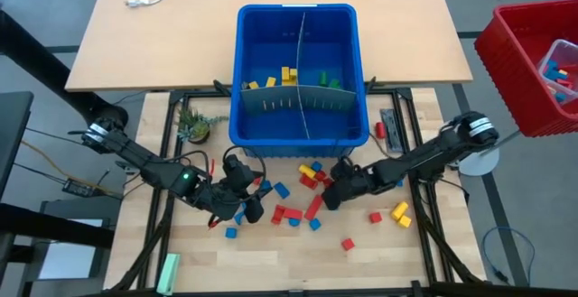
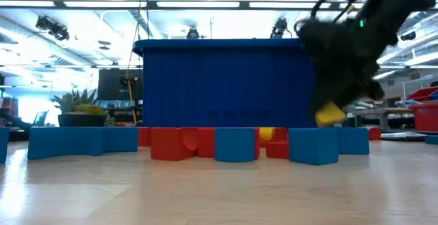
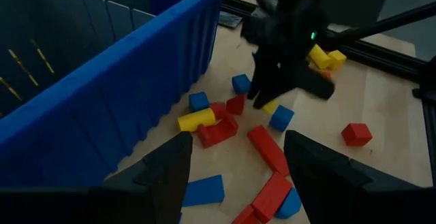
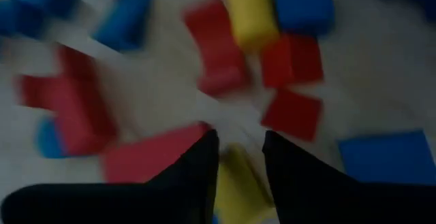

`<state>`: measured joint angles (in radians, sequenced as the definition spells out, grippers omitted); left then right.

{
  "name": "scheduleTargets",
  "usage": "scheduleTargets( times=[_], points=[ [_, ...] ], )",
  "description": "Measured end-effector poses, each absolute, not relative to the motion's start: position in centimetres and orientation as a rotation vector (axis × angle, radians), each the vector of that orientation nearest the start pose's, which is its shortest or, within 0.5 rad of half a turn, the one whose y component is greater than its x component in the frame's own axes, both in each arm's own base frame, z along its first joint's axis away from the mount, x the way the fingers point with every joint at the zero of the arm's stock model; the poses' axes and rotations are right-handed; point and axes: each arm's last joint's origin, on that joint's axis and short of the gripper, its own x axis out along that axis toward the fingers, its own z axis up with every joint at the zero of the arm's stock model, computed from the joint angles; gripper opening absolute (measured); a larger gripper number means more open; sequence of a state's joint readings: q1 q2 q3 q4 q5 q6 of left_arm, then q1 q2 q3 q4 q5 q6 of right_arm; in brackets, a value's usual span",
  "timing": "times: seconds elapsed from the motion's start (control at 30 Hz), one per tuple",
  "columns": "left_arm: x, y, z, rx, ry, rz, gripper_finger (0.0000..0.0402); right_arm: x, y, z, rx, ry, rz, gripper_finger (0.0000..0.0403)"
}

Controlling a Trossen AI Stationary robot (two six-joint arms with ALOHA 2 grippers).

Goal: Sort blocks
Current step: Put the yellow block with the other yellow blocks into the blue bin

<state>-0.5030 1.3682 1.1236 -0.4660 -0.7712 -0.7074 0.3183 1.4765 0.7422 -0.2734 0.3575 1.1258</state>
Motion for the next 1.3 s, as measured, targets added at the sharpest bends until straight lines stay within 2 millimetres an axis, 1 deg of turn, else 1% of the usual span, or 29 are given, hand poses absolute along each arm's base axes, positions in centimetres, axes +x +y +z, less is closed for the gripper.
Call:
scheduleTargets(
  times=[0.13, 0.33, 0.43, 0.53, 0.63, 0.73, 0.9, 0.97, 1.07, 1.13, 1.2, 1.3],
  points=[
    [26.1, -12.0, 30.3, -0.261, 0.446, 0.437, 0.0243, 25.2, 7.2, 20.3, 0.706, 0.649, -0.439, 0.0084],
    [26.1, -12.0, 30.4, -0.241, 0.447, 0.432, 0.0243, 24.7, 6.4, 26.0, 0.660, 0.300, -0.290, 0.0063],
    [26.1, -12.0, 30.4, -0.239, 0.446, 0.435, 0.0243, 24.5, 5.7, 27.7, 0.591, 0.195, -0.251, 0.0057],
    [26.1, -12.0, 30.4, -0.239, 0.446, 0.435, 0.0243, 24.3, 5.7, 28.2, 0.505, 0.192, -0.188, 0.0057],
    [26.1, -12.0, 30.4, -0.239, 0.446, 0.435, 0.0243, 24.2, 6.0, 27.9, 0.432, 0.256, -0.103, 0.0064],
    [26.1, -12.0, 30.4, -0.239, 0.446, 0.435, 0.0243, 24.2, 6.0, 26.9, 0.346, 0.362, -0.052, 0.0084],
    [26.1, -12.0, 30.4, -0.242, 0.447, 0.433, 0.0243, 23.1, 5.8, 24.9, 0.045, 0.595, -0.011, 0.0143],
    [26.1, -12.0, 30.4, -0.243, 0.446, 0.433, 0.0243, 22.6, 5.5, 24.2, -0.030, 0.683, -0.008, 0.0170],
    [26.1, -12.0, 30.4, -0.245, 0.446, 0.433, 0.0243, 22.1, 5.2, 22.7, -0.072, 0.828, -0.017, 0.0207],
    [26.1, -12.0, 30.4, -0.247, 0.445, 0.433, 0.0243, 21.9, 5.3, 21.7, -0.070, 0.880, 0.012, 0.0225],
    [26.1, -12.0, 30.4, -0.247, 0.446, 0.433, 0.0243, 21.7, 5.4, 20.3, -0.064, 0.915, 0.044, 0.0236],
    [26.1, -12.0, 30.4, -0.249, 0.447, 0.431, 0.0243, 21.5, 5.5, 18.3, -0.072, 0.941, 0.072, 0.0242]
  ],
)
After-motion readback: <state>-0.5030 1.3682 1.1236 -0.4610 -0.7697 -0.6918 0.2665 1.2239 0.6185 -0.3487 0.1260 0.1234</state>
